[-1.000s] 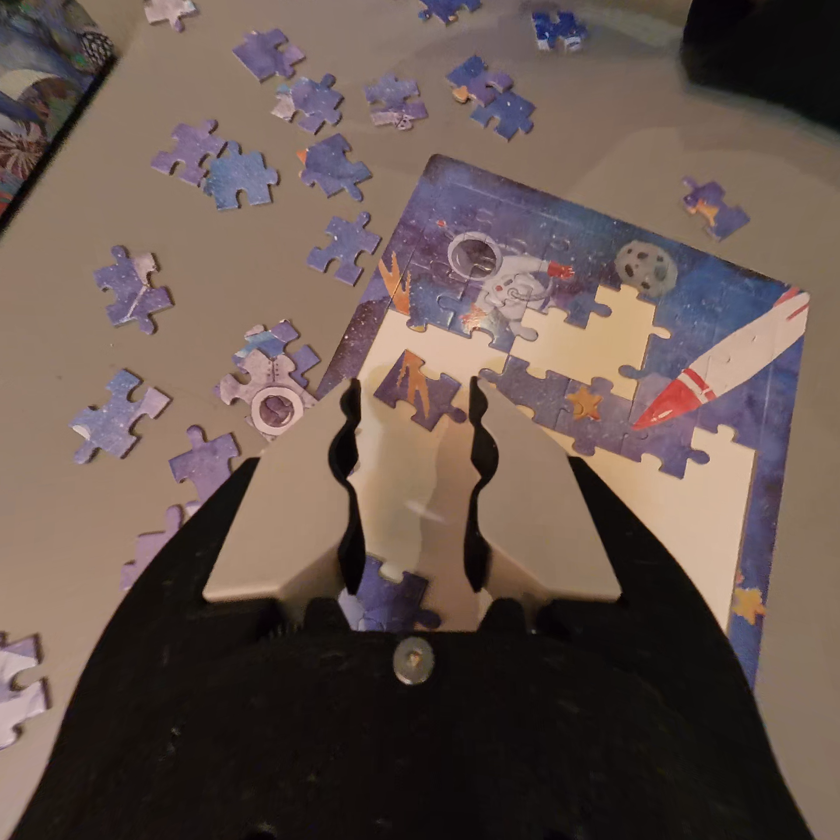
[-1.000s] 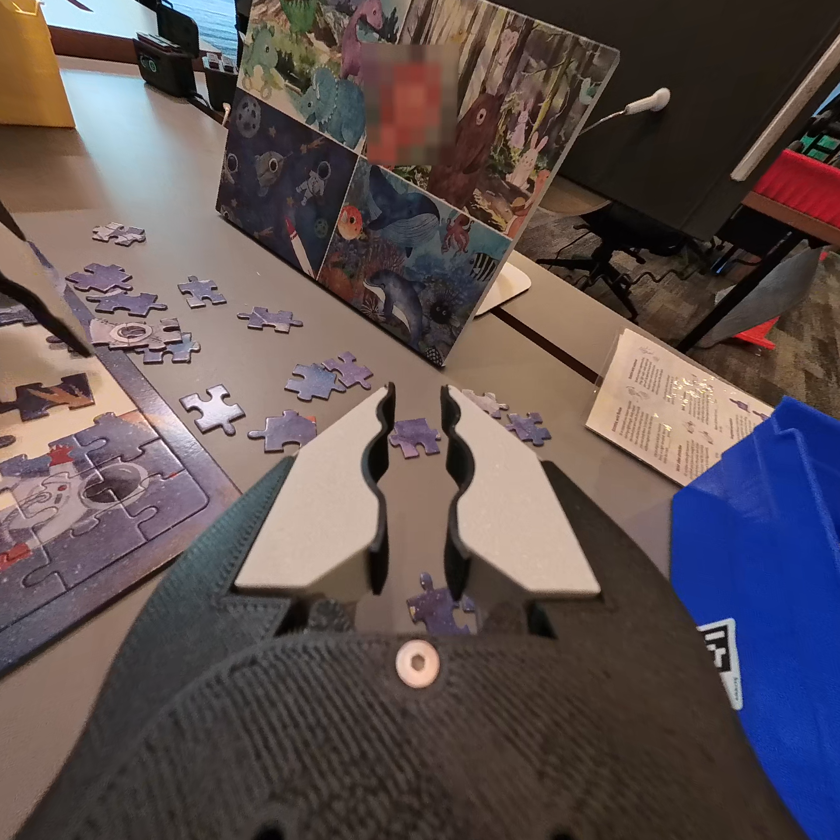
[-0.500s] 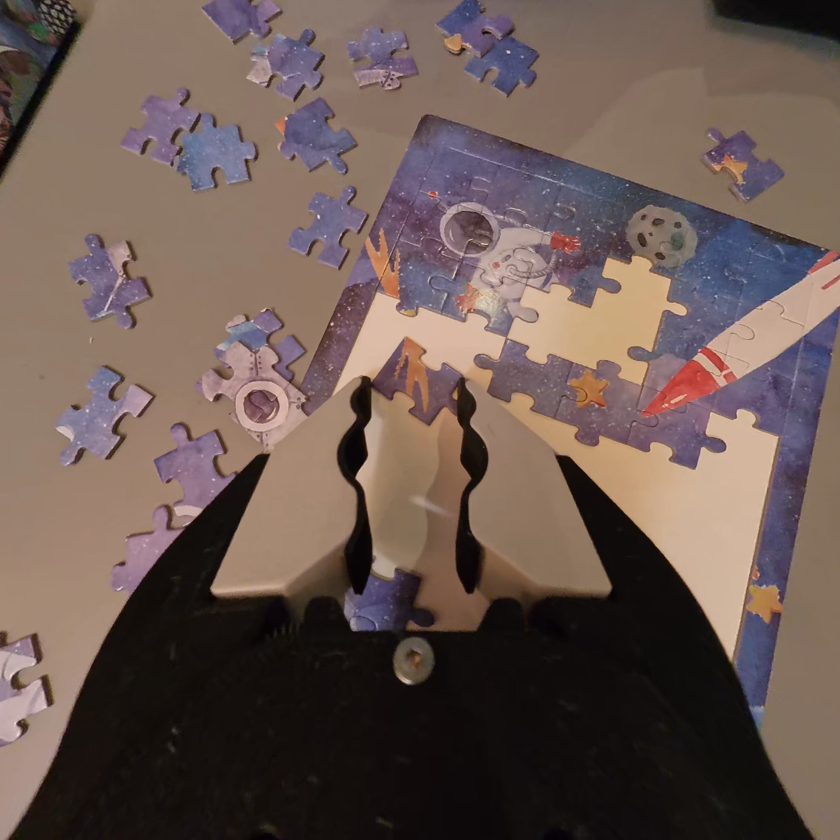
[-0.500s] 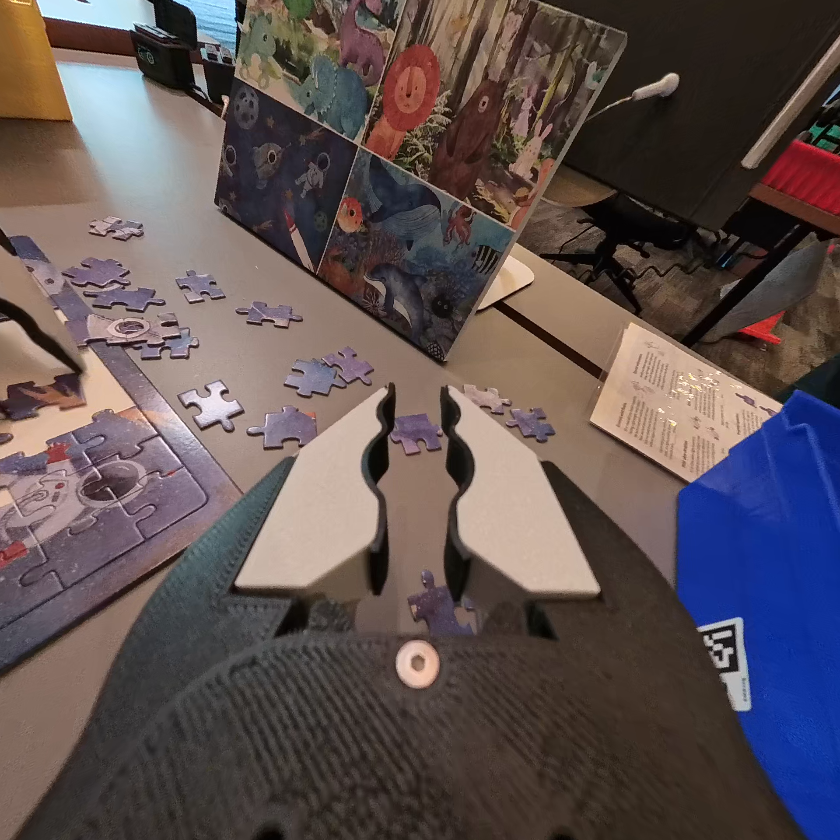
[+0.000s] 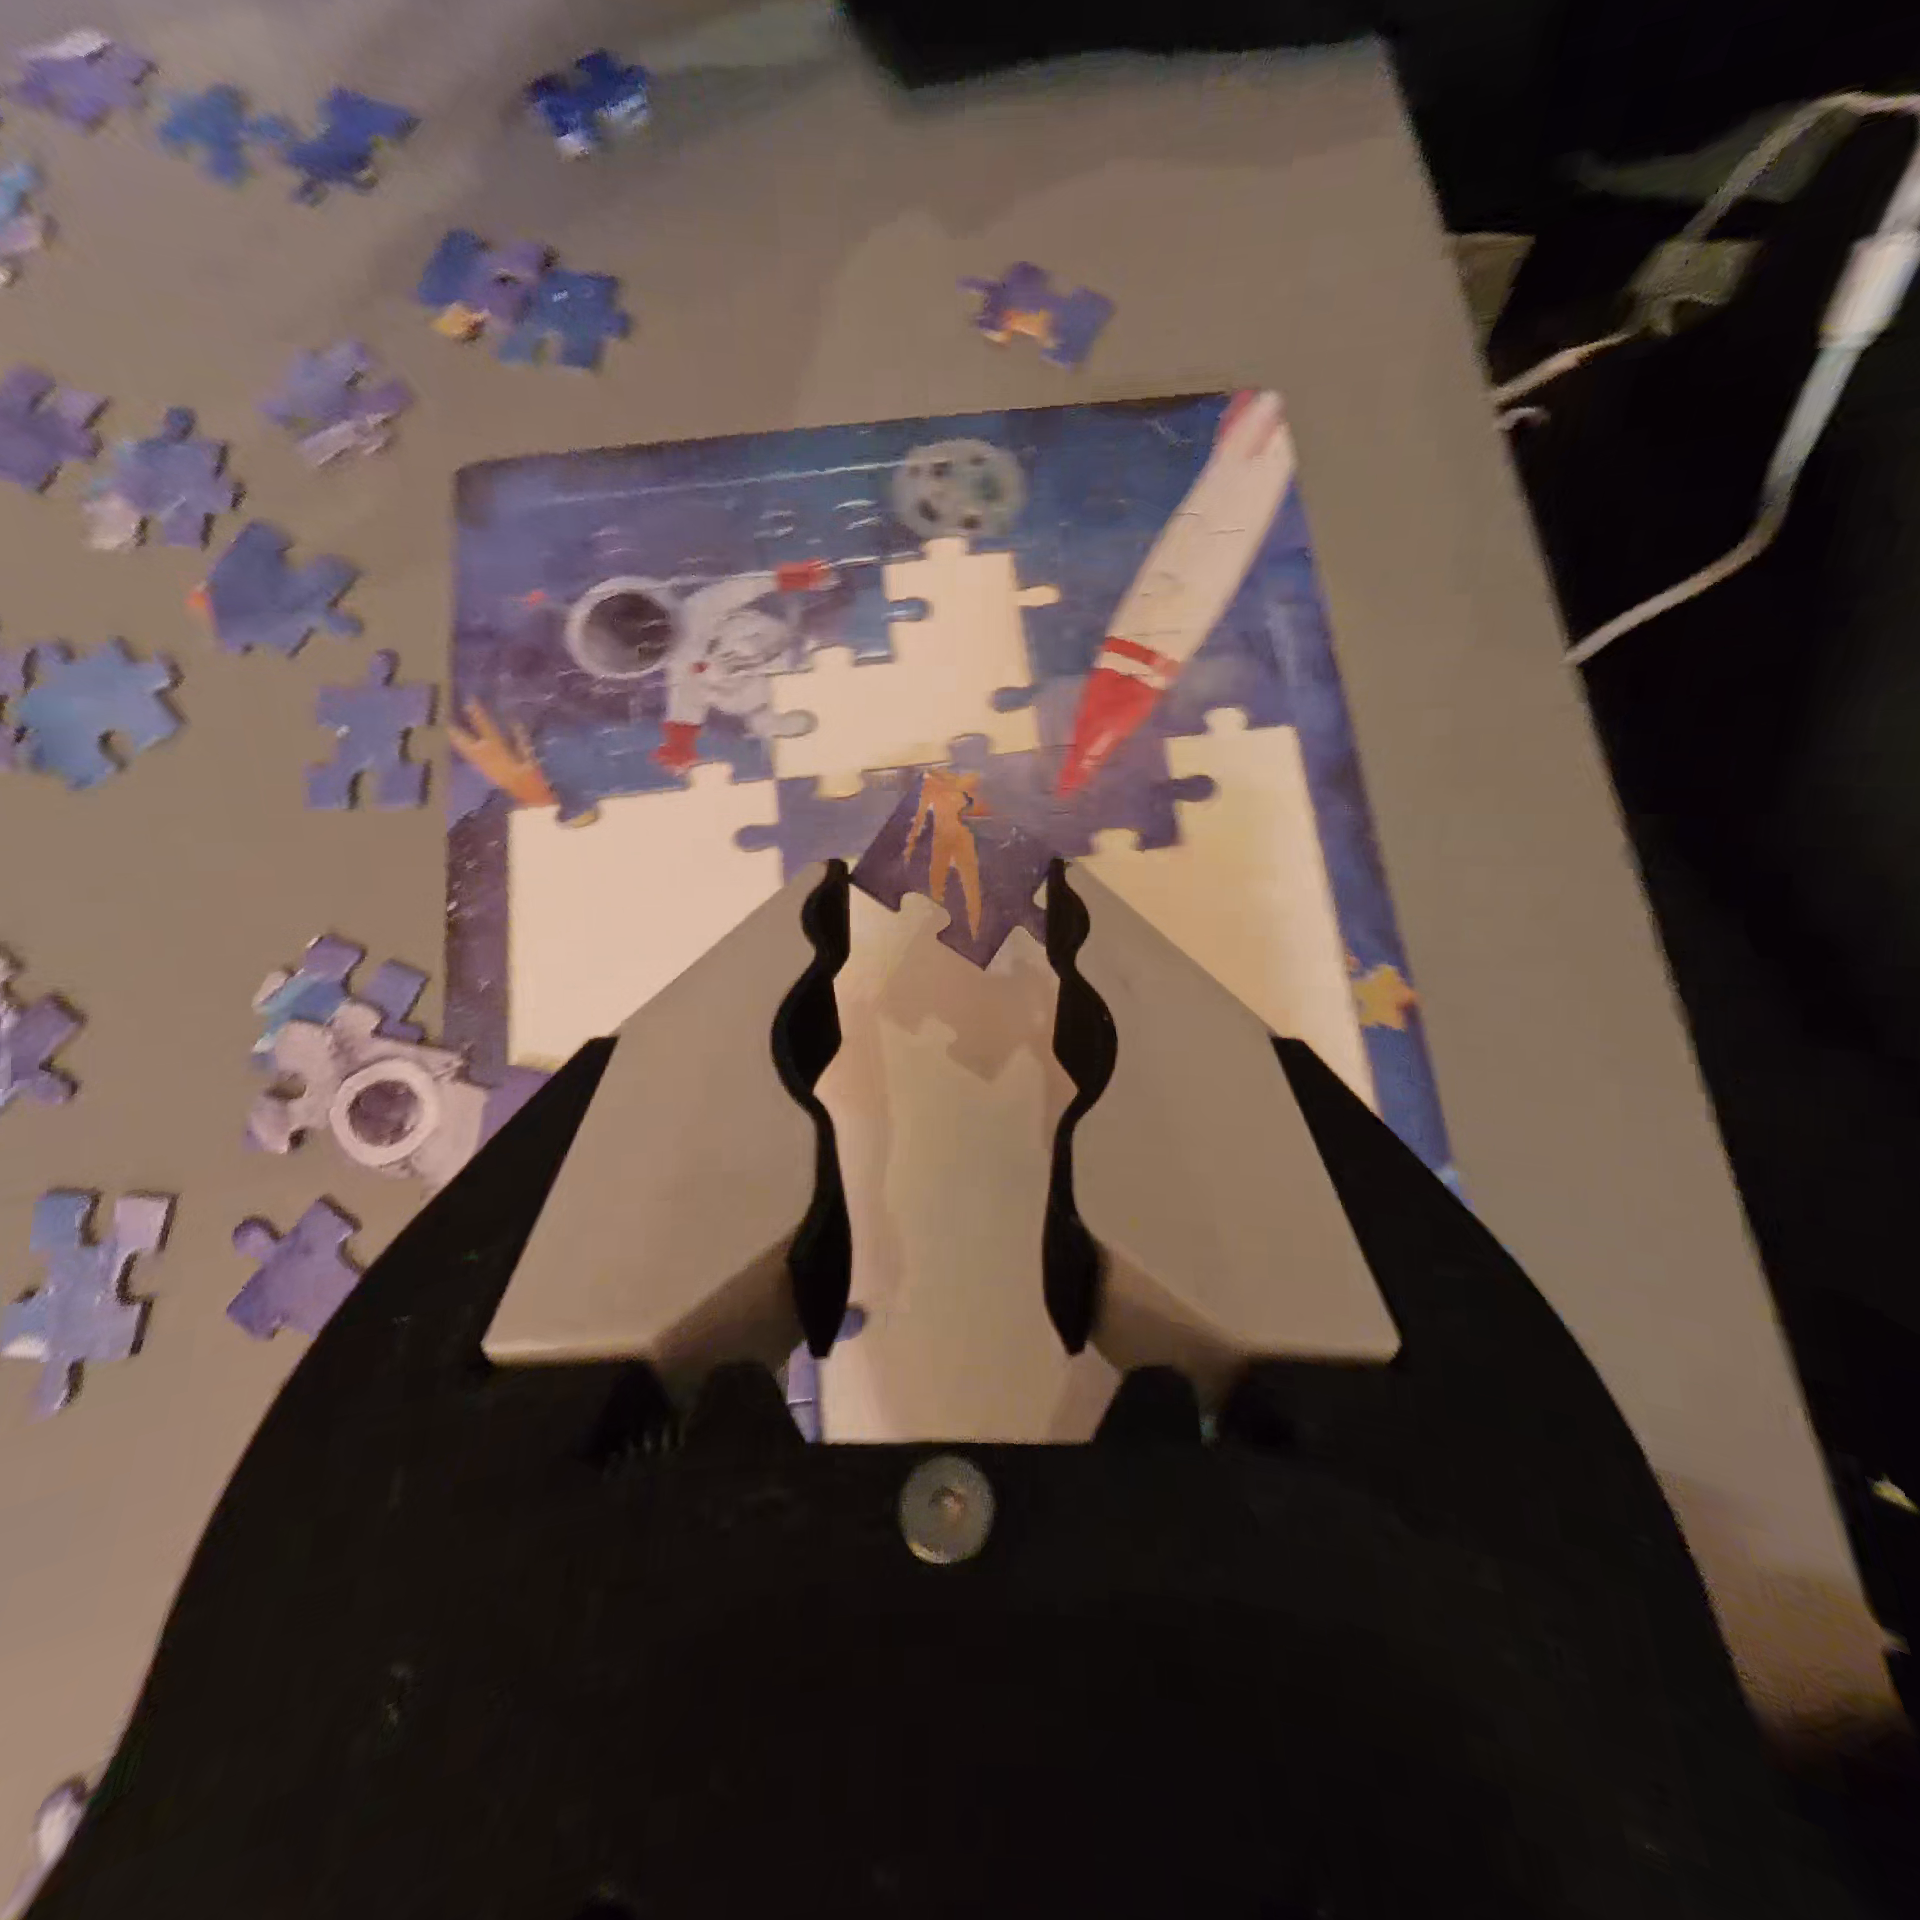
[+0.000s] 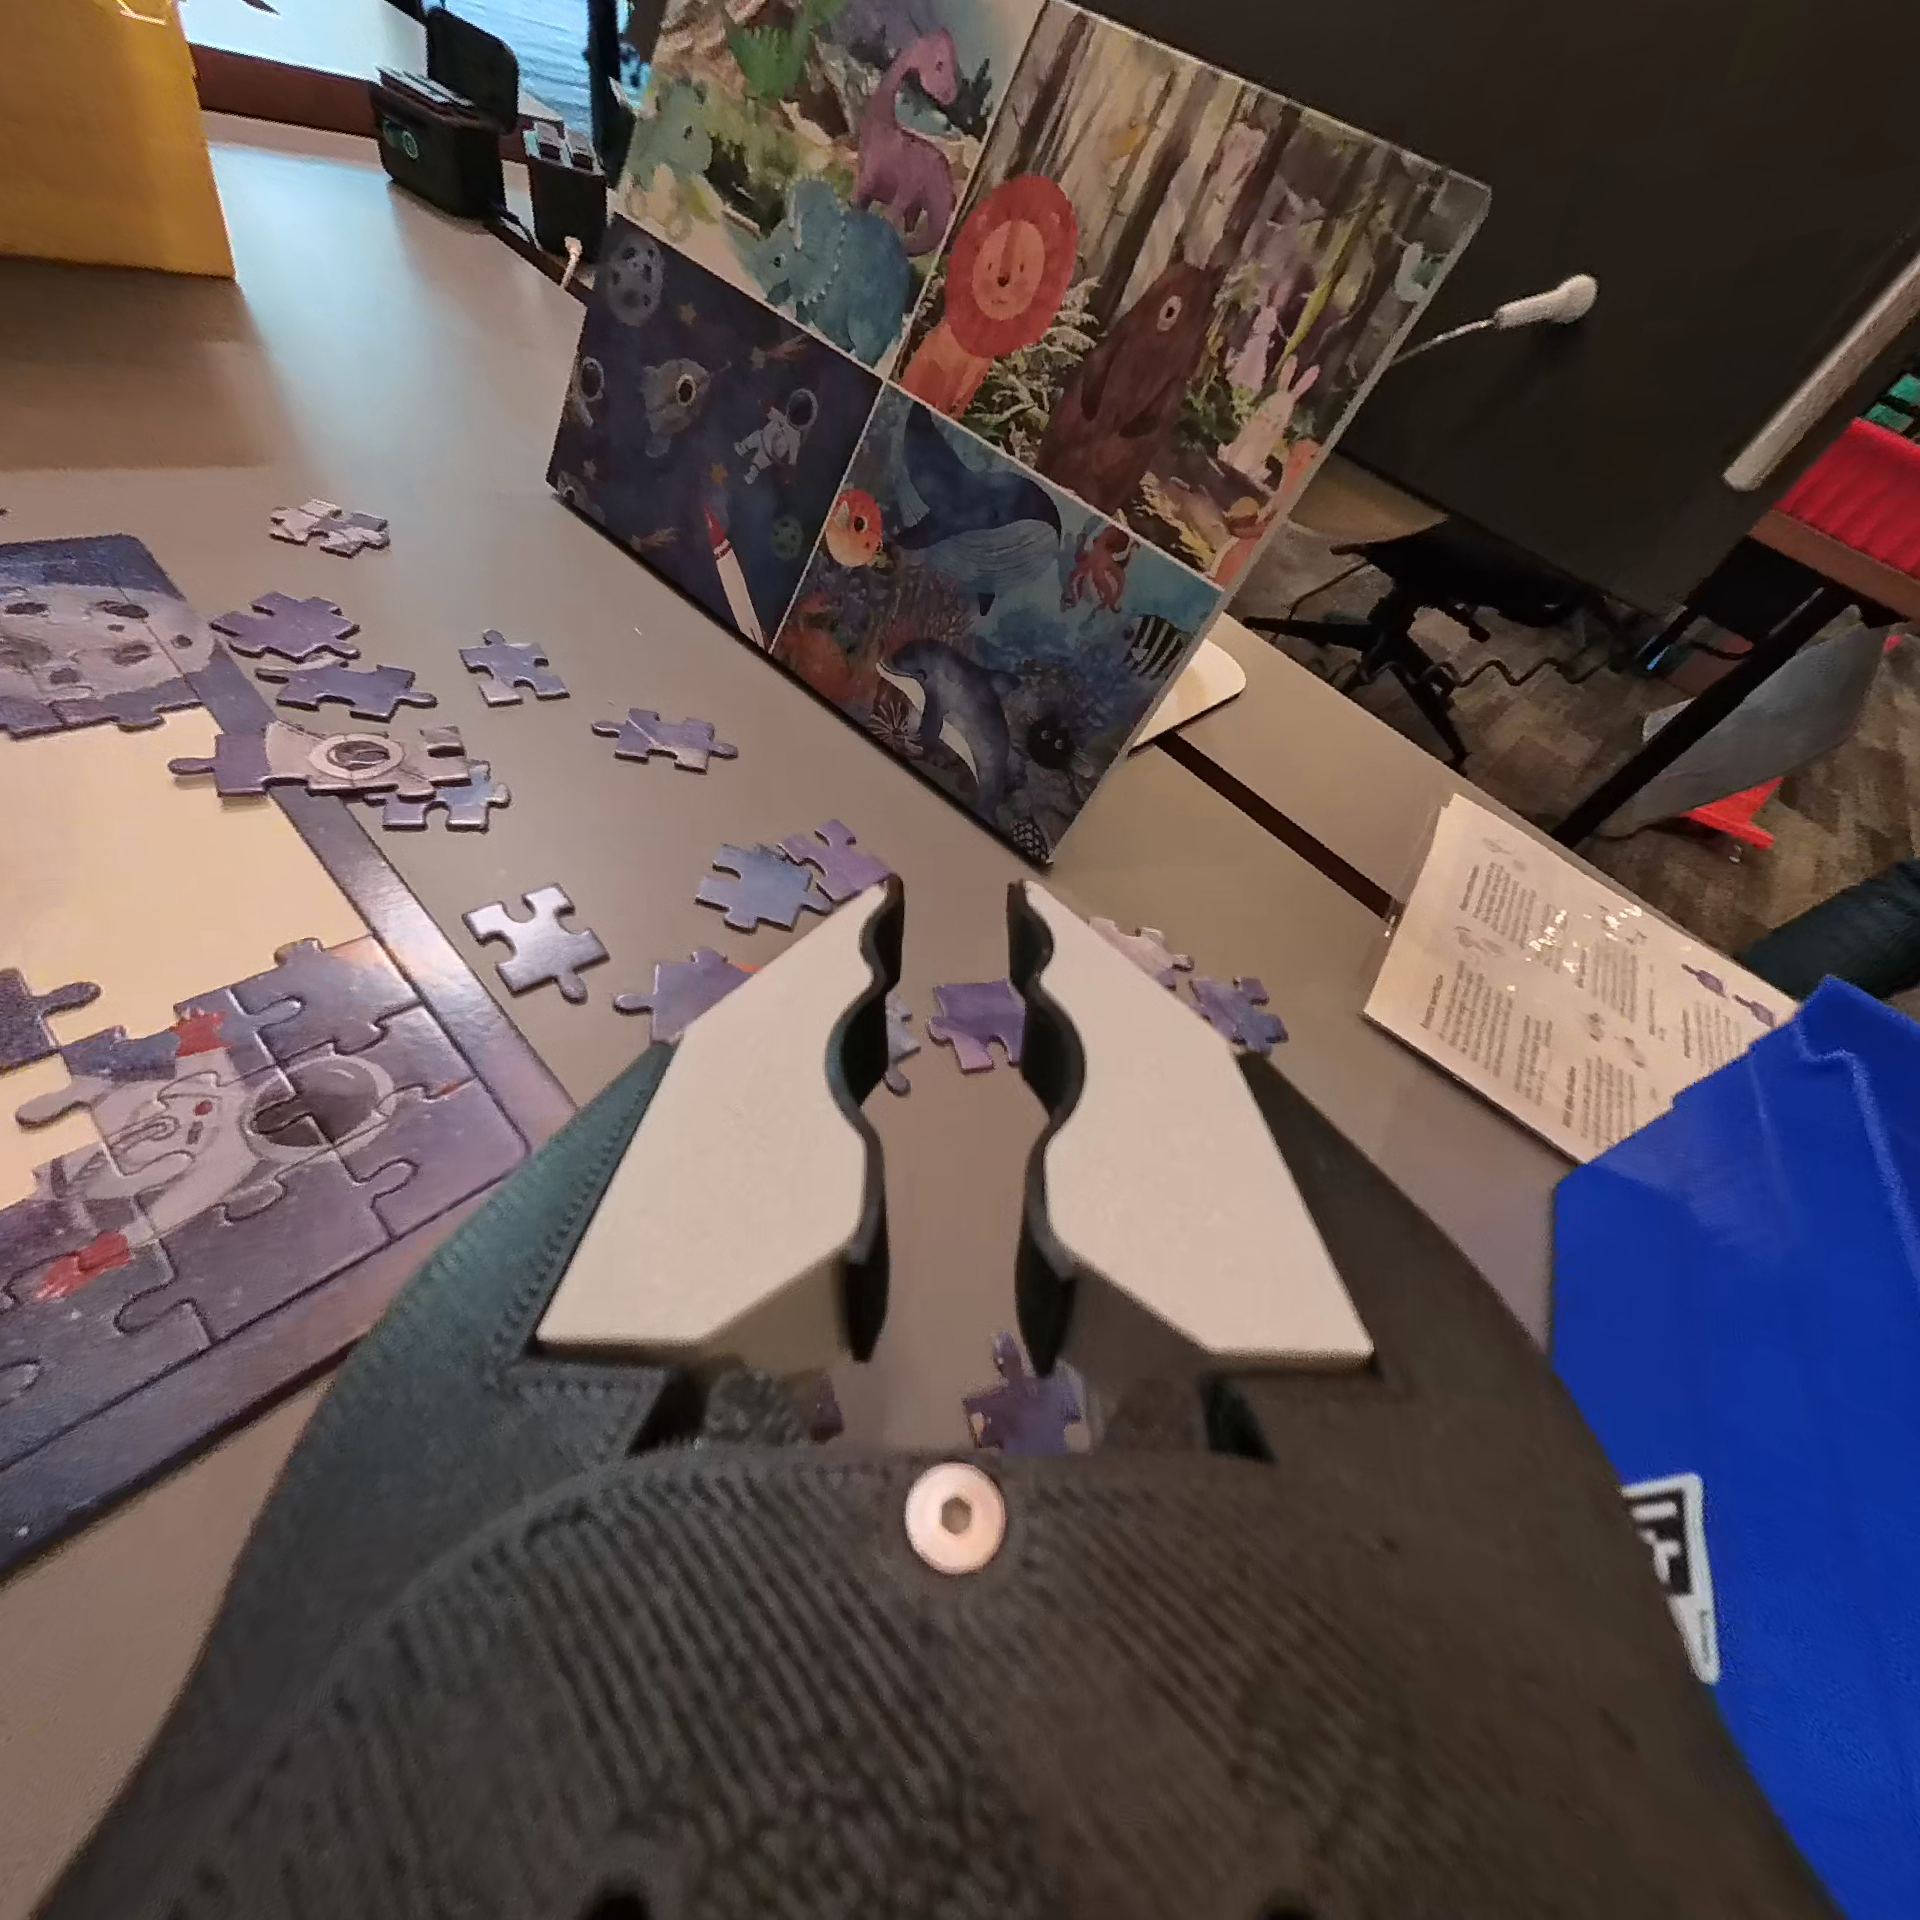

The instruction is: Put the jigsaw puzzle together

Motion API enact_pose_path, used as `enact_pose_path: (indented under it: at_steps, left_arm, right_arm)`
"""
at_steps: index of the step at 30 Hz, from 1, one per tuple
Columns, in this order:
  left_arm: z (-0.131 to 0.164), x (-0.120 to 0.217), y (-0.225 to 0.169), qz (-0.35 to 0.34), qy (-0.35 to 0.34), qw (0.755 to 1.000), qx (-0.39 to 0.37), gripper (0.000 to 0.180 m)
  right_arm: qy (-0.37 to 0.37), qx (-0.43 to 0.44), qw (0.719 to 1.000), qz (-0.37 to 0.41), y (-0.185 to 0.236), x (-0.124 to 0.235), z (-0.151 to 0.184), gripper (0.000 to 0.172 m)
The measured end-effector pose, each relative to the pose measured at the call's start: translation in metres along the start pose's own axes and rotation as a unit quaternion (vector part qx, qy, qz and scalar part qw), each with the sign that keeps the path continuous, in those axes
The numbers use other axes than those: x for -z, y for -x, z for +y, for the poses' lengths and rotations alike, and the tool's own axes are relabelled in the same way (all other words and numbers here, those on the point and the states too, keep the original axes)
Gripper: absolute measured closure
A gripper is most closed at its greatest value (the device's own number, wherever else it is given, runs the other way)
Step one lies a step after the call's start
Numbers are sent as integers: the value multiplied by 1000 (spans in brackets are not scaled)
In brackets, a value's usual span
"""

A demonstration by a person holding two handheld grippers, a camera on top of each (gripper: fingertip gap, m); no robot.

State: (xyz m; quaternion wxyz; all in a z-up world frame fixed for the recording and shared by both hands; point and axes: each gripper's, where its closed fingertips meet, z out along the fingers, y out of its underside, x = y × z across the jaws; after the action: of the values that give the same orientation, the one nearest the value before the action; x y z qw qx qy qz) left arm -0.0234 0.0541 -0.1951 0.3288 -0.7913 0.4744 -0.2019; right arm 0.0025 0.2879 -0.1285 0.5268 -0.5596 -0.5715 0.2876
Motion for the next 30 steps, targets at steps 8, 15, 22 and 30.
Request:
enact_pose_path:
  at_steps: [8,15,22,30]
  left_arm:
    - [11,-2,-27,77,-4,996,33,143]
    - [19,-7,-45,80,17,996,29,143]
    - [26,-16,-54,60,39,997,28,141]
    - [24,-12,-48,-52,26,988,142,128]
  right_arm:
    - [-4,-9,1000,-1,-1,0,1,154]
    - [-4,-30,1000,-5,-4,-2,5,154]
    - [0,-35,999,-11,0,-5,9,154]
    - [-15,-43,999,3,-10,1,4,154]
